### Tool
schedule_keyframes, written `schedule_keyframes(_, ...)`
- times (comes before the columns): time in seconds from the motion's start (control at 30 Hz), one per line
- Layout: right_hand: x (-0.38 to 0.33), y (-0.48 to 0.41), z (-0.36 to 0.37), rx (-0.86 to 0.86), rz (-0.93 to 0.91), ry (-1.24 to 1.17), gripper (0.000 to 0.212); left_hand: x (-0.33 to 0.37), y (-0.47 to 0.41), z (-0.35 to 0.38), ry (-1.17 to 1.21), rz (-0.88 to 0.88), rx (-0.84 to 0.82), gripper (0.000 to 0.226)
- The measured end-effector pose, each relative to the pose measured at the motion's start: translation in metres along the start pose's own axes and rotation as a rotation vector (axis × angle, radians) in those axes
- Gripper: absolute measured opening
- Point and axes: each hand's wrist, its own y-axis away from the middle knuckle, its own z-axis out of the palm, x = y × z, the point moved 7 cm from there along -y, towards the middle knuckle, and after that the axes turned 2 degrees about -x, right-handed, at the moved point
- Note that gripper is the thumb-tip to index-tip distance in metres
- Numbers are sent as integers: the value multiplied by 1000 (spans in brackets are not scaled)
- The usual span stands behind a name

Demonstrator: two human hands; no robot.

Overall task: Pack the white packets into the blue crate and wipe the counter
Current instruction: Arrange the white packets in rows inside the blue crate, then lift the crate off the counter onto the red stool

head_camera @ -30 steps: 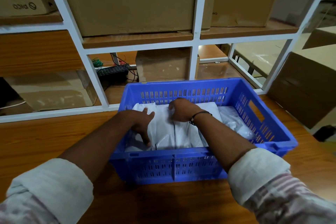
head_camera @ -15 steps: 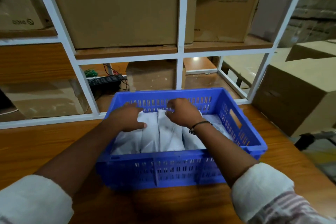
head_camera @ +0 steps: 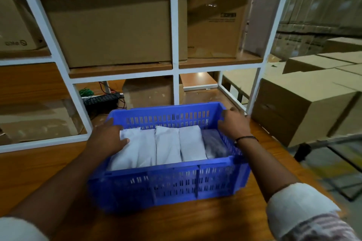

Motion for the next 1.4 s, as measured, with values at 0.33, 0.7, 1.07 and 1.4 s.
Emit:
schedule_keyframes(0.33, 25, 42, 9, -144, 195, -265, 26, -32, 20, 21, 155, -129, -61, 55)
schedule_keyframes(0.7, 29, 105, 13, -141, 337, -376, 22, -55, 33, 29, 263, -102, -203, 78)
schedule_keyframes(1.07, 29, 144, 7, -117, 306, -536, 43, -67, 46, 32, 472, -57, -195, 74)
schedule_keyframes(1.4, 25, 149, 7, -110, 298, -413, 56, -59, 58, 28, 396, -40, -222, 70)
